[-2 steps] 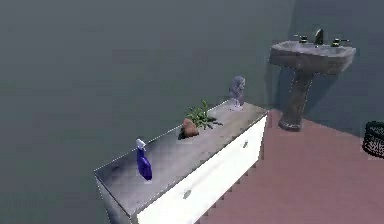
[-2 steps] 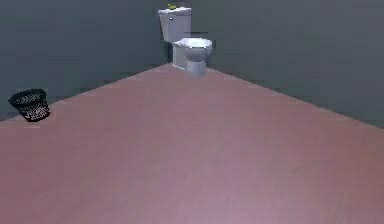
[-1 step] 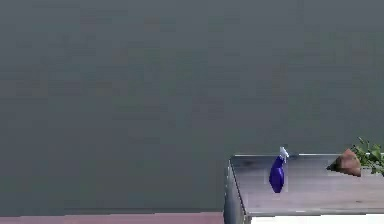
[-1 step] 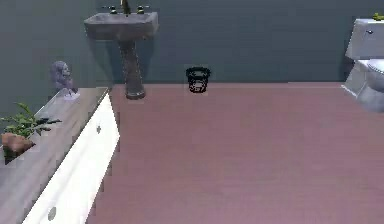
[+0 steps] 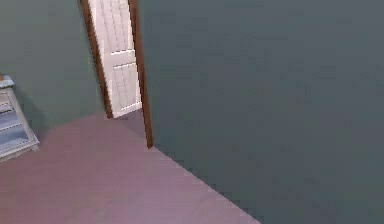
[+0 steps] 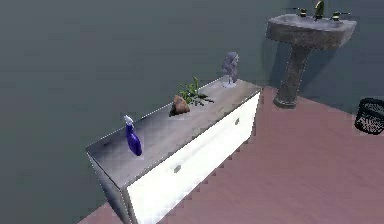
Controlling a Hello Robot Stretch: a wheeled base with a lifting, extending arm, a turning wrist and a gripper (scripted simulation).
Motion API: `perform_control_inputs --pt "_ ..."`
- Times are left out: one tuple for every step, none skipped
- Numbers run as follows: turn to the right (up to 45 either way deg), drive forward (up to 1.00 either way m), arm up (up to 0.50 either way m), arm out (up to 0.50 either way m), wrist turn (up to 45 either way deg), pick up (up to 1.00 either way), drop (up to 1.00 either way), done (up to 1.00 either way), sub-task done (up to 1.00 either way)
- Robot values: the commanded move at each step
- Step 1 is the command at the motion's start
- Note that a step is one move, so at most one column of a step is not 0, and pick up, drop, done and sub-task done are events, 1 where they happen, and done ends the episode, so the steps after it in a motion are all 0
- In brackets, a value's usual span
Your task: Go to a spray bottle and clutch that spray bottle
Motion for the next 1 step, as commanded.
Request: perform_control_inputs --pt "-15.0 0.00 0.00 0.00 0.0 0.00 0.00 0.00 0.00"
